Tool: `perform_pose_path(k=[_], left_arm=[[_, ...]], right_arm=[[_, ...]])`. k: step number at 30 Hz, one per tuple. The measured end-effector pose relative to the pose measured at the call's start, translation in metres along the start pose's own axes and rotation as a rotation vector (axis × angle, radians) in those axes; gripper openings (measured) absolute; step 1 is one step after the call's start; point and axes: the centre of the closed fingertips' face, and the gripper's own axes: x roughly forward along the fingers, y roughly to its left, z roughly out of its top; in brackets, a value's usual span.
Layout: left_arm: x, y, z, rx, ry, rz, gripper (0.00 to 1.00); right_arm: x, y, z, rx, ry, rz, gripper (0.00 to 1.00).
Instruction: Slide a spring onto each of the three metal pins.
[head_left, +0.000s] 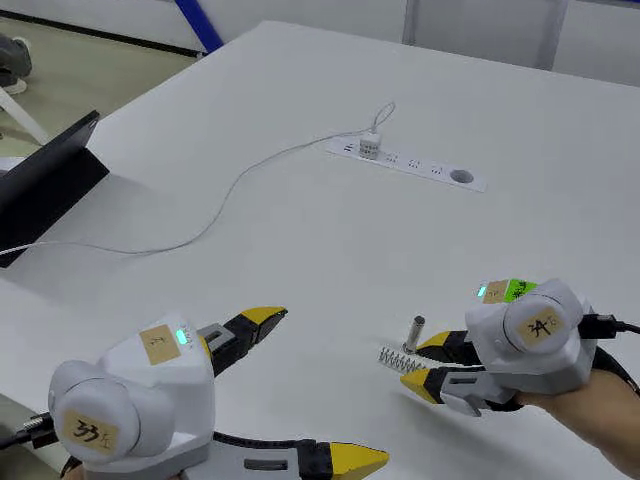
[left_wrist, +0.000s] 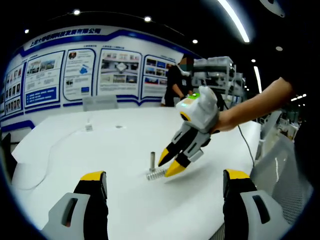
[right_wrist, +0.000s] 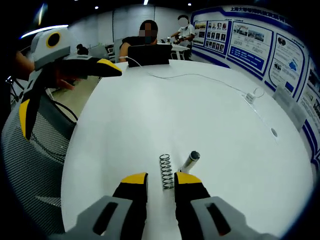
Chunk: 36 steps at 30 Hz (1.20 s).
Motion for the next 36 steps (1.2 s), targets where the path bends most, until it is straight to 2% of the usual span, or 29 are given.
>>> perform_pose_path(k=[5, 14, 15, 21, 23, 26, 29, 31, 33, 36], left_arm=[[0.0, 0.001, 0.0, -0.008, -0.002, 0.004, 0.98], [0.0, -0.003, -0.003, -0.006, 0.015, -0.013, 0.98], [0.0, -0.003, -0.003, -0.006, 0.016, -0.013, 0.97], [0.001, -0.004, -0.004, -0.01, 0.021, -0.017, 0.97], [0.001, -0.004, -0.004, -0.011, 0.021, -0.02, 0.96], [0.001, -0.005, -0.005, -0.008, 0.026, -0.021, 0.95], [0.001, -0.005, -0.005, 0.004, 0.034, -0.02, 0.93], [0.002, -0.006, -0.009, 0.063, 0.066, -0.019, 0.94], [0.003, -0.009, -0.01, 0.079, 0.071, -0.027, 0.94], [0.003, -0.009, -0.01, 0.091, 0.076, -0.029, 0.94]], right_arm=[[0.007, -0.009, -0.005, 0.041, 0.016, -0.03, 0.21], [0.012, -0.003, -0.018, 0.051, 0.063, 0.004, 0.15], [0.013, -0.003, -0.014, 0.071, 0.037, 0.012, 0.14], [0.013, 0.0, -0.014, 0.077, 0.042, 0.025, 0.11], [0.013, 0.006, -0.014, 0.11, 0.039, 0.058, 0.11], [0.011, 0.007, -0.014, 0.07, 0.05, 0.049, 0.11], [0.009, 0.009, -0.013, 0.064, 0.047, 0.052, 0.1], [0.004, 0.012, -0.01, 0.055, 0.038, 0.055, 0.1], [-0.003, 0.014, -0.005, 0.035, 0.025, 0.055, 0.1], [-0.013, 0.015, -0.002, 0.009, 0.011, 0.055, 0.1]])
